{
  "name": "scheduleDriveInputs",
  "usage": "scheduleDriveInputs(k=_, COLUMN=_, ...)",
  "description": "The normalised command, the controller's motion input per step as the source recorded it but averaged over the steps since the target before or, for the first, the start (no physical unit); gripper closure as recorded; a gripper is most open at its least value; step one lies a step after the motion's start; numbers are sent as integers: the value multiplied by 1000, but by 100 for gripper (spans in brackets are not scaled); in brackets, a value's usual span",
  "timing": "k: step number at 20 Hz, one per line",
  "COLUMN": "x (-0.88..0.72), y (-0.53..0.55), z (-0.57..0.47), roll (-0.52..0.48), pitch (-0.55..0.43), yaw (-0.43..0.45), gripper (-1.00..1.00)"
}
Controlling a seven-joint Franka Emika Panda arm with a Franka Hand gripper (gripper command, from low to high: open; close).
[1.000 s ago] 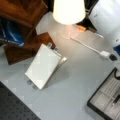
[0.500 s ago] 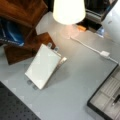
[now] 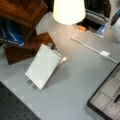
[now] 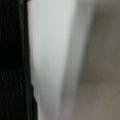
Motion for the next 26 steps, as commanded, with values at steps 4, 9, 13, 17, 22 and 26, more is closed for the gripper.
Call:
scheduleDriveInputs(k=4, x=137, y=-20, z=198, roll=-15, pitch=147, yaw=8, gripper=-100)
scheduleDriveInputs(k=9, x=59, y=-308, z=310, roll=-76, pitch=197, yaw=63, gripper=-100)
scheduleDriveInputs(k=13, x=5, y=-548, z=283, roll=-202, pitch=203, yaw=99, gripper=-100)
scheduleDriveInputs(k=17, x=-21, y=-439, z=136, roll=-312, pitch=160, yaw=80, gripper=-100)
scheduleDriveInputs(k=22, x=-54, y=-353, z=85, roll=-396, pitch=82, yaw=71, gripper=-100)
scheduleDriveInputs(k=26, x=-96, y=-486, z=96, roll=-502, pitch=144, yaw=113, gripper=-100)
